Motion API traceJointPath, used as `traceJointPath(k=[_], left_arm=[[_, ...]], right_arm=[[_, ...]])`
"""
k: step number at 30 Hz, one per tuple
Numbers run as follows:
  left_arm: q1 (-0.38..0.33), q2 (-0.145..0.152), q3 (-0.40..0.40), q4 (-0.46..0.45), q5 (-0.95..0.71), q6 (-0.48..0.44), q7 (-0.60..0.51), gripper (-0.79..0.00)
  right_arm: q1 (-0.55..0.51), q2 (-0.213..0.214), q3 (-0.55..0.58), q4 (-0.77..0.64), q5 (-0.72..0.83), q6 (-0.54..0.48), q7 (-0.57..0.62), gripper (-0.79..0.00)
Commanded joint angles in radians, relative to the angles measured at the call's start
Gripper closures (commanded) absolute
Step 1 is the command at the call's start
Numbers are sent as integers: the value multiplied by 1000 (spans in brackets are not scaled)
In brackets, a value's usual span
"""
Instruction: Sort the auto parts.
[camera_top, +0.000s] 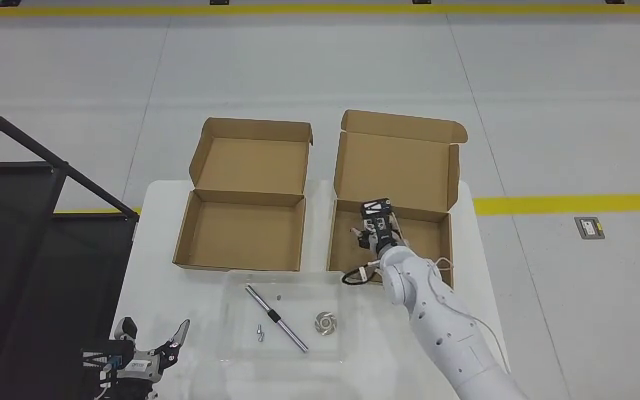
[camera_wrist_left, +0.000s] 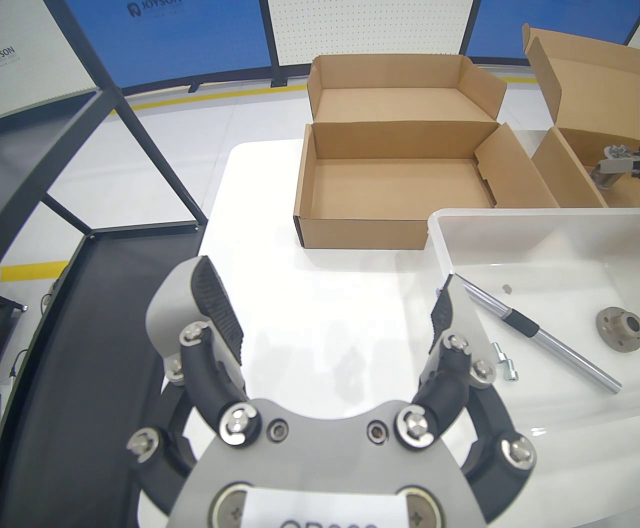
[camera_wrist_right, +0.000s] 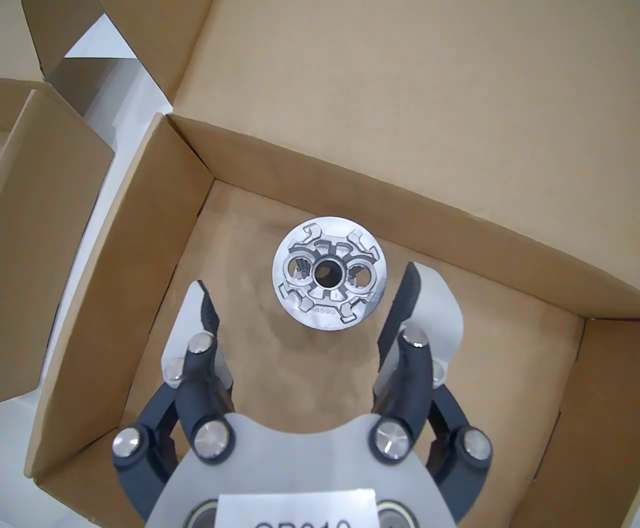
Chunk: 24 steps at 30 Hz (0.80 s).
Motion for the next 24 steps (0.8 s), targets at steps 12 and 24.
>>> traceJointPath(k=[12, 24], left_arm=[[0, 0, 0, 0, 0, 0, 0, -785], [0, 0, 0, 0, 0, 0, 0, -785]], right_arm=[[-320, 50, 20, -631, -102, -228, 193, -785], [-423, 71, -26, -782, -29, -522, 365, -785]])
